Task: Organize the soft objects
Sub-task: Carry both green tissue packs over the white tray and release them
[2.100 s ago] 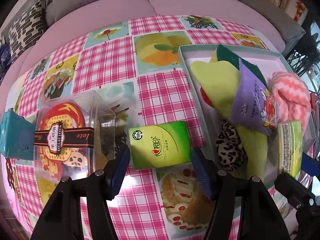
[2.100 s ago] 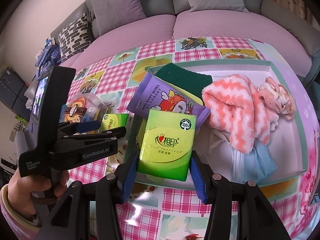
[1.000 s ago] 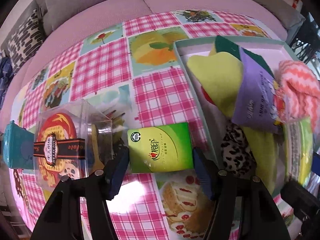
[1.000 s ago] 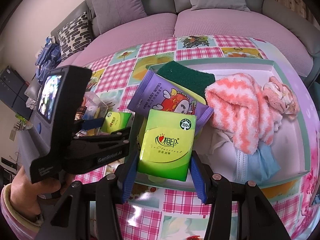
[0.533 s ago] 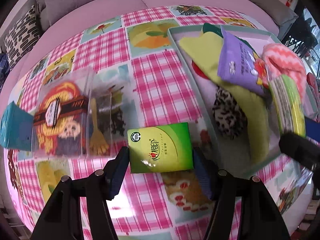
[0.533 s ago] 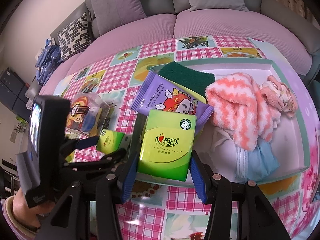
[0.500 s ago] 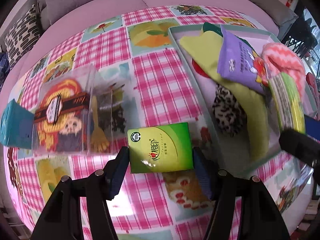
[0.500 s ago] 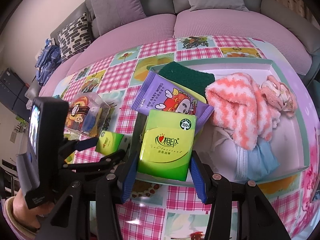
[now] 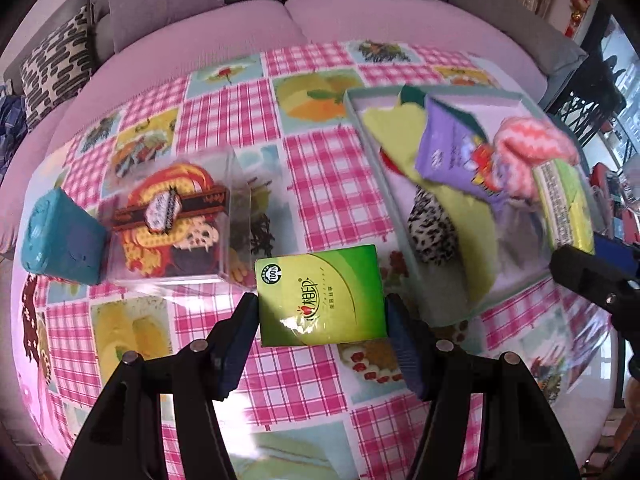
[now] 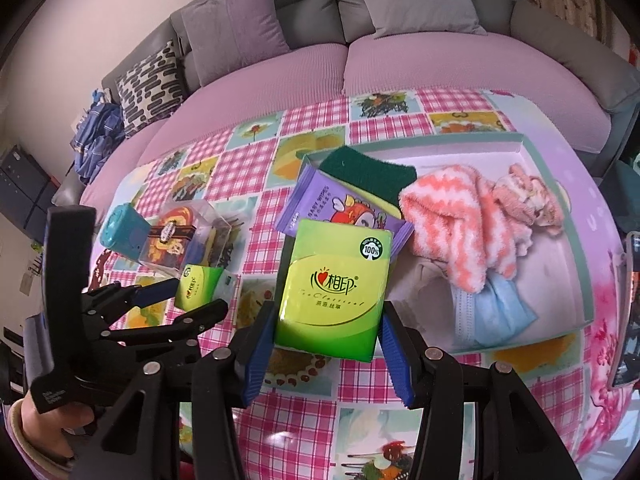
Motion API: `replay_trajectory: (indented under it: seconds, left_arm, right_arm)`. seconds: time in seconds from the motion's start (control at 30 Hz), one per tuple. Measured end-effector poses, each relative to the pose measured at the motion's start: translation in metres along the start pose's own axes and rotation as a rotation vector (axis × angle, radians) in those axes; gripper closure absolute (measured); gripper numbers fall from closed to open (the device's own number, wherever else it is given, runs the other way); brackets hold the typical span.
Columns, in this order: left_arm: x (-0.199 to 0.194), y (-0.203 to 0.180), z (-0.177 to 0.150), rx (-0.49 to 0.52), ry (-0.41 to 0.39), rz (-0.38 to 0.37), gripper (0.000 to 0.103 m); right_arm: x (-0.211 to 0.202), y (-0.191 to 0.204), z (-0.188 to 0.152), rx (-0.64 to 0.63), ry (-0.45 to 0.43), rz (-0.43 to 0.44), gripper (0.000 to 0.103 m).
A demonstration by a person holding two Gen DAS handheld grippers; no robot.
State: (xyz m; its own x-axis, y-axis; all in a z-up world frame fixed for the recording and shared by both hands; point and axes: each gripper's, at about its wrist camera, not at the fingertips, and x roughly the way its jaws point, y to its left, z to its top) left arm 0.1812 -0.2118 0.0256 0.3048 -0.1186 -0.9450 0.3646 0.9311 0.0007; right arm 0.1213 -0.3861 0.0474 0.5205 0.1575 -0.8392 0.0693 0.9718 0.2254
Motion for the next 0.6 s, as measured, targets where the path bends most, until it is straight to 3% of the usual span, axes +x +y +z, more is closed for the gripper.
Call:
replay_trajectory:
  seconds: [0.4,0.6]
  left_arm:
    - [-0.062,-0.027,0.04,0.049,-0.151,-0.053,0.038]
    - [-0.069,-0.061,0.052,0.114,-0.178,-0.085,0.038]
  right_arm:
    - [-0.049,-0.028,0.019,0.027,-0.083,-0.059,0.05]
    - [-0.058,-0.052,0.022,0.06,-0.093,-0.087,0.05]
